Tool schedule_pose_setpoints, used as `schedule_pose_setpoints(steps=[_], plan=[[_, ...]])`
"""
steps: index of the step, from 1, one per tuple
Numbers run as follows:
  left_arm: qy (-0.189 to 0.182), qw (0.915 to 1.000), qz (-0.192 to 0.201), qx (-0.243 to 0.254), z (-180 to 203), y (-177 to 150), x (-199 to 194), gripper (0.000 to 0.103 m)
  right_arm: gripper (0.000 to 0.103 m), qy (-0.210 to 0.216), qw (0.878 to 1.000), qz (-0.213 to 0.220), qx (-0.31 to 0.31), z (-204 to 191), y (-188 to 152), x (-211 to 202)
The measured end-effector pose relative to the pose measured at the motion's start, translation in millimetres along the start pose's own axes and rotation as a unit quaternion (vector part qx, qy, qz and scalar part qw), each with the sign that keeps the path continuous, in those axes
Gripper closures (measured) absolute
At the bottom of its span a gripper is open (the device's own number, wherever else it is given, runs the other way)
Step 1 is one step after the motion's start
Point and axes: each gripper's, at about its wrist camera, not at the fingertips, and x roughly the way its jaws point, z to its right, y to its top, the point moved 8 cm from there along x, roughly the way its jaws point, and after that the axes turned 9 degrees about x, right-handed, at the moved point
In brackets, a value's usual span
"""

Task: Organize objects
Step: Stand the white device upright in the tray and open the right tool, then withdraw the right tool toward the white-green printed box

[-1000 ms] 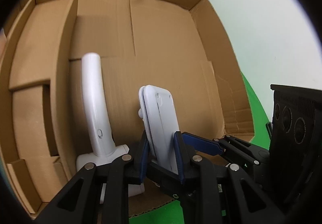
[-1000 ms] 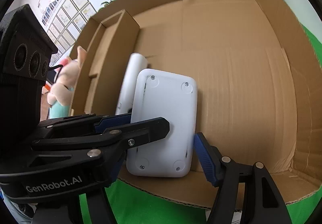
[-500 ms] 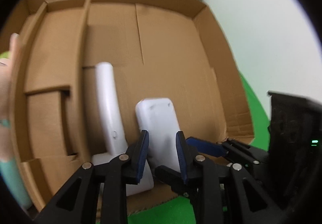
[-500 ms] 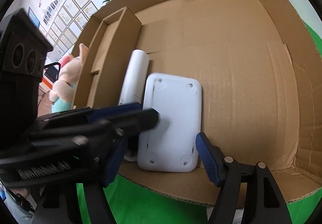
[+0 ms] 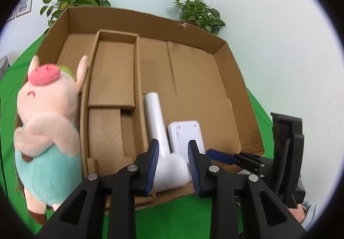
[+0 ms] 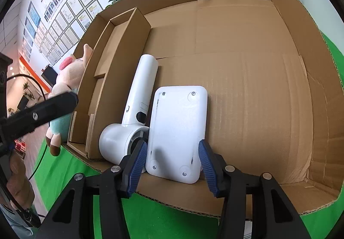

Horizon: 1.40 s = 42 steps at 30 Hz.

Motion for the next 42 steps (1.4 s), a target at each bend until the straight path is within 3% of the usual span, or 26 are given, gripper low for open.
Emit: schedule_pose_setpoints(steps=[4,6,7,8,9,10,11,13,14,22,27,29,37,38,39,40,41,42], plan=[[0.015,0.9998,0.010,-0.007,-5,-5,-2,0.076,0.054,0.003,1.000,-0.002,0.009,-1,-1,0],[0.035,0.9991,0.025,0.001,-6,-6,-7,0.076,0.053,-0.015,1.000,0.004,0.012,1,-1,-2],[0.053,0.9978,0.038,0.010,-5,-7,-12,0.070,0.052,-0.030,0.999,0.015,0.010,3,-1,-5],[0.073,0.9958,0.051,0.021,-4,-7,-17,0.056,0.042,-0.044,0.998,0.033,0.005,3,0,-10],[0.090,0.9933,0.065,0.032,-1,-8,-22,0.047,0.023,-0.051,0.998,0.047,-0.001,1,-1,-16],[0.103,0.9901,0.085,0.042,2,-10,-30,0.027,0.013,-0.056,0.996,0.064,-0.009,-2,-3,-23],[0.114,0.9866,0.107,0.046,5,-11,-38,0.015,0.000,-0.064,0.993,0.092,-0.023,-7,-6,-35],[0.141,0.9760,0.159,0.050,10,-17,-57,0.013,0.000,-0.081,0.986,0.134,-0.053,-14,-16,-56],[0.147,0.9738,0.166,0.051,12,-20,-61,0.013,0.000,-0.093,0.982,0.149,-0.062,-15,-21,-64],[0.200,0.9640,0.173,0.032,7,-40,-75,0.013,0.000,-0.109,0.970,0.211,-0.058,-3,-79,-125],[0.264,0.9446,0.188,0.051,18,-46,-93,0.012,0.000,-0.094,0.965,0.231,-0.079,-7,-105,-149],[0.274,0.9416,0.188,0.056,24,-49,-98,0.012,0.000,-0.089,0.965,0.234,-0.082,-9,-109,-154],[0.251,0.9462,0.189,0.080,43,-56,-102,0.012,0.001,-0.058,0.963,0.243,-0.101,-25,-117,-162],[0.247,0.9474,0.188,0.080,43,-56,-101,0.013,0.009,-0.058,0.962,0.245,-0.105,-26,-118,-163],[0.242,0.9489,0.187,0.078,44,-56,-100,0.015,0.025,-0.057,0.961,0.248,-0.108,-28,-118,-164],[0.239,0.9498,0.187,0.077,44,-56,-100,0.036,0.038,-0.058,0.960,0.250,-0.109,-29,-119,-166],[0.244,0.9503,0.178,0.076,43,-58,-98,0.082,0.066,-0.062,0.960,0.250,-0.109,-29,-118,-166],[0.249,0.9516,0.165,0.074,41,-60,-95,0.099,0.091,-0.071,0.960,0.248,-0.111,-29,-118,-164]])
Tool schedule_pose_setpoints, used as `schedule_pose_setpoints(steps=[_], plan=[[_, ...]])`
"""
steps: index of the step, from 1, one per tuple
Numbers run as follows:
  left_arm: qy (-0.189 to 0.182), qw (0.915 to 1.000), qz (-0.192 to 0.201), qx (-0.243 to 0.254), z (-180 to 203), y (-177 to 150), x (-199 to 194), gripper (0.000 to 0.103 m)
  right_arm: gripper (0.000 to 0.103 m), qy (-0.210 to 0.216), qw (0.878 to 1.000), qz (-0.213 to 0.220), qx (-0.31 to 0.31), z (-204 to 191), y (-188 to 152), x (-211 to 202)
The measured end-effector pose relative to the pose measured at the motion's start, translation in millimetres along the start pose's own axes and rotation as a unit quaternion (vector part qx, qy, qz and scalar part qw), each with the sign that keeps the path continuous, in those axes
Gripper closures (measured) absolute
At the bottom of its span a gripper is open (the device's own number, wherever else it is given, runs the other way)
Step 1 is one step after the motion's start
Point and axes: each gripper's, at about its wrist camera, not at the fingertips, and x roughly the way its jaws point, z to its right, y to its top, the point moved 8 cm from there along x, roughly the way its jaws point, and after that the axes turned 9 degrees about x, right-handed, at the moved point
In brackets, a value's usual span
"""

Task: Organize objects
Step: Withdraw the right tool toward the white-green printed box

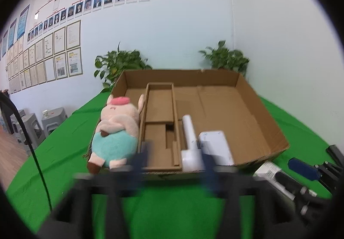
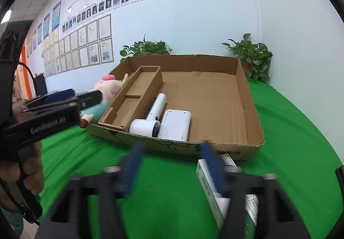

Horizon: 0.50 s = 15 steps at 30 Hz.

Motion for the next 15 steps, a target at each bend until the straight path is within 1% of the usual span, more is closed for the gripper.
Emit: schedule_pose_setpoints(steps=[1,2,3,4,5,6,7,8,9,11,13,15], plan=[[-0.002,0.9999,-0.015,-0.002,0,-3,4,0.101,0.096,-0.009,1.000,-0.008,-0.007,0,-2,3],[-0.010,0.9997,-0.021,-0.011,-2,-6,6,0.101,0.096,-0.013,1.000,-0.012,-0.011,1,-5,4],[-0.010,0.9996,-0.017,-0.020,-5,-7,6,0.101,0.096,-0.013,1.000,-0.012,-0.011,2,-5,5],[0.000,0.9996,-0.012,-0.025,-9,-8,5,0.096,0.096,-0.012,1.000,-0.009,-0.010,3,-5,6],[0.010,0.9995,-0.013,-0.027,-12,-8,4,0.070,0.092,-0.011,1.000,-0.003,-0.009,4,-5,3],[0.023,0.9991,-0.017,-0.030,-16,-8,4,0.048,0.073,-0.013,1.000,-0.001,-0.008,5,-4,2],[0.034,0.9987,-0.017,-0.034,-20,-9,2,0.012,0.056,-0.014,1.000,-0.002,-0.009,6,-4,4],[0.044,0.9982,-0.009,-0.040,-23,-8,-2,0.008,0.015,-0.013,1.000,-0.002,-0.007,7,-4,5],[0.047,0.9981,0.000,-0.041,-25,-7,-4,0.008,0.001,-0.006,1.000,0.003,-0.002,8,-4,4],[0.055,0.9981,-0.003,-0.028,-24,-7,-6,0.008,0.001,0.003,1.000,0.018,0.002,8,-2,-1],[0.062,0.9980,-0.005,-0.012,-22,-7,-6,0.008,0.000,0.004,1.000,0.018,-0.003,8,-1,-1],[0.060,0.9981,-0.003,-0.007,-20,-8,-8,0.008,0.000,0.009,1.000,0.009,-0.006,8,-4,2]])
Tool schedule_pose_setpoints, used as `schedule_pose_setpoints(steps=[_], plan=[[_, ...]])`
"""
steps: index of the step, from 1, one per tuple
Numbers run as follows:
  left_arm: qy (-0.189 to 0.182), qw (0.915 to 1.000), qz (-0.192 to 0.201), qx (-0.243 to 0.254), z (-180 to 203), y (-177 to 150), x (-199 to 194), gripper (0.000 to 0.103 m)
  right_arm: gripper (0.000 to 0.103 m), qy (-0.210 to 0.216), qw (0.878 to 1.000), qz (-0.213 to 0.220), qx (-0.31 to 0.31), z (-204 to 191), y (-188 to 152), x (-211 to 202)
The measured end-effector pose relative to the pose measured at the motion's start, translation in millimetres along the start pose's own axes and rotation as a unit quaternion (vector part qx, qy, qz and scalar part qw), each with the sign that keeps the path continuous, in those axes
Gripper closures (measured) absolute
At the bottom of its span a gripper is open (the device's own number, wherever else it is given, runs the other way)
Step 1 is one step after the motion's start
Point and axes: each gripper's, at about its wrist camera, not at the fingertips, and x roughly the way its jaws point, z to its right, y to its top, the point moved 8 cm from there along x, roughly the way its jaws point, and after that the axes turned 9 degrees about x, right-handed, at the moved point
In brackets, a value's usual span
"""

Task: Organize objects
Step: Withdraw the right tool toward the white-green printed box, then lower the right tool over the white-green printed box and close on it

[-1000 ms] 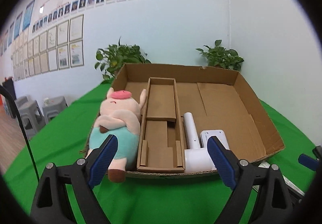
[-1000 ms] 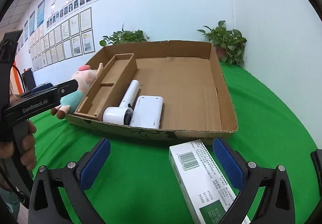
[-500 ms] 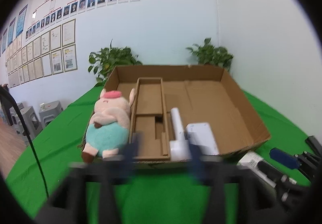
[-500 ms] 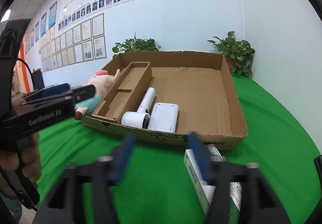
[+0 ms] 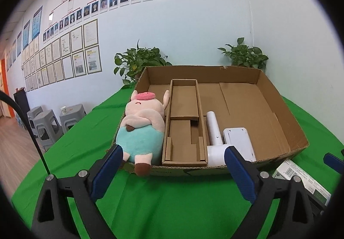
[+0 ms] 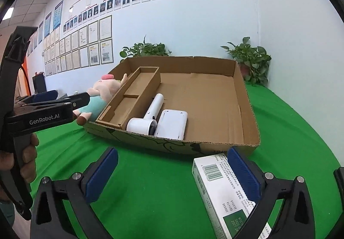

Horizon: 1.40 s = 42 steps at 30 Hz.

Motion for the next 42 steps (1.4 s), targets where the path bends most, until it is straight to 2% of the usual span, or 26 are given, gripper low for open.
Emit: schedule_pose_setpoints(steps=[11,14,18,24,28,32,34,37,42], plan=[[-0.008,0.9999,0.000,0.010,9,-5,-2,0.008,0.000,0.007,1.000,-0.002,0.003,2,-5,-7],[-0.009,1.0000,0.001,0.000,11,-11,-1,0.008,0.000,0.007,1.000,0.009,0.023,7,-9,-10],[-0.015,0.9999,0.000,0.005,16,-15,-3,0.008,0.000,0.011,0.999,0.003,0.046,9,-19,-10],[-0.022,0.9997,0.003,0.008,22,-15,-1,0.008,0.000,0.004,0.999,-0.002,0.034,9,-18,-14],[-0.008,0.9999,-0.011,0.010,22,-22,2,0.008,0.000,-0.006,1.000,-0.006,0.025,17,-19,-18],[0.017,0.9994,-0.016,0.025,21,-31,-2,0.007,0.000,-0.031,0.999,-0.043,0.013,45,-33,-13],[0.005,0.9994,-0.026,0.024,25,-36,0,0.007,0.000,-0.048,0.996,-0.076,0.015,68,-45,-10],[-0.011,0.9989,-0.040,0.020,31,-42,4,0.007,0.000,-0.049,0.993,-0.107,0.027,86,-58,-12],[-0.040,0.9968,-0.060,0.034,53,-53,7,0.008,0.001,-0.056,0.989,-0.135,0.022,89,-82,-8]])
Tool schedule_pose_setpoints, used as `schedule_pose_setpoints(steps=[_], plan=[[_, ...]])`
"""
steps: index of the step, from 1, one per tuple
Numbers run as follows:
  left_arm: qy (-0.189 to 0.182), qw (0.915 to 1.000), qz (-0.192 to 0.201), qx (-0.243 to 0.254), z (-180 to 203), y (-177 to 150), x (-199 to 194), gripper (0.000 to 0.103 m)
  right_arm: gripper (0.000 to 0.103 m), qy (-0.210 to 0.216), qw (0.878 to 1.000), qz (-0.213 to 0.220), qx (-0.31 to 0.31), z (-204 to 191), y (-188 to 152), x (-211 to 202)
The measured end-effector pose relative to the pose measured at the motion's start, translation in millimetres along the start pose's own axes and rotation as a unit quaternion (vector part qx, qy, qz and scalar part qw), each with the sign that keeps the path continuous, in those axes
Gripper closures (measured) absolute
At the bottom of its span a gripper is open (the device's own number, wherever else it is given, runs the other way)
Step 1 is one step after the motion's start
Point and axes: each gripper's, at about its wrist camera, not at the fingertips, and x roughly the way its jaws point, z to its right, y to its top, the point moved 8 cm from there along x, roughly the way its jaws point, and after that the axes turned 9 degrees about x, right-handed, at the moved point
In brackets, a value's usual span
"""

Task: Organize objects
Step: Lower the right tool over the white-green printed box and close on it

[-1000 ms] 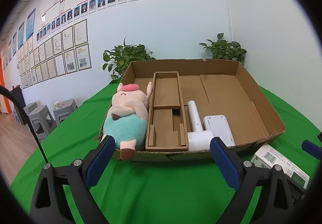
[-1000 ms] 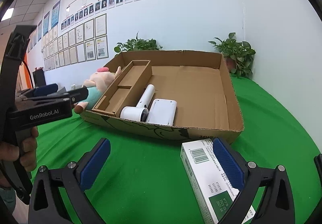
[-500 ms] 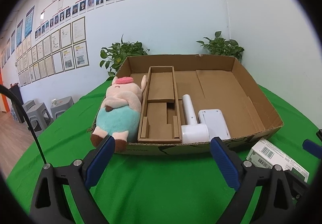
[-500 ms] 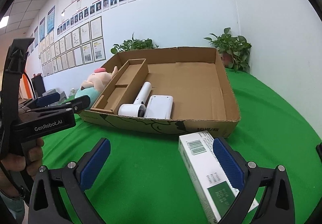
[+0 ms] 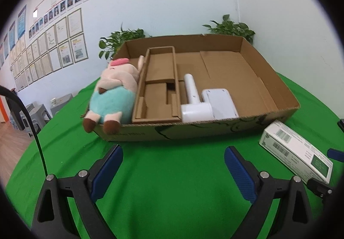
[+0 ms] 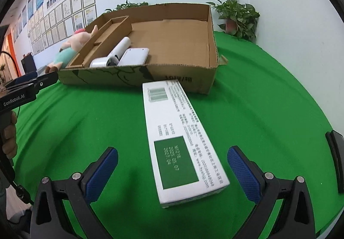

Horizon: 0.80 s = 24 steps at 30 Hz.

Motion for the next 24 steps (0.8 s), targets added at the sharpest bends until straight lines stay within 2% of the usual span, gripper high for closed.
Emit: schedule_pose_setpoints(steps=[1,4,6,8,11,14,16,17,19,24], plan=[[-0.005,1.0000,-0.002,0.003,3,-1,0,0.008,0.002,0.001,1.000,-0.002,-0.001,-2,-1,3],[-0.018,0.9998,-0.006,0.006,9,-3,1,0.007,0.018,0.006,1.000,-0.002,-0.002,-9,-4,2],[-0.023,0.9997,-0.009,0.003,9,-5,1,0.007,0.043,0.007,1.000,-0.006,-0.004,-12,-5,2],[-0.027,0.9996,-0.013,-0.003,7,-6,2,0.008,0.042,0.007,1.000,-0.011,-0.005,-17,-5,5],[-0.036,0.9991,-0.019,-0.008,5,-7,3,0.008,0.042,0.039,0.999,-0.015,-0.006,-33,-4,3],[-0.074,0.9967,-0.032,-0.010,7,-8,4,0.008,0.041,0.073,0.997,-0.012,-0.012,-56,-2,-3],[-0.102,0.9939,-0.037,-0.018,10,-8,4,0.008,0.015,0.084,0.996,0.007,-0.023,-69,1,-9],[-0.119,0.9918,-0.040,-0.024,12,-8,4,0.008,0.001,0.077,0.996,0.021,-0.030,-73,2,-11],[-0.147,0.9876,-0.046,-0.032,18,-8,5,0.008,0.000,0.069,0.996,0.041,-0.042,-79,6,-16],[-0.206,0.9753,-0.061,-0.051,36,-5,9,0.008,0.000,0.073,0.996,0.026,-0.046,-79,4,-17]])
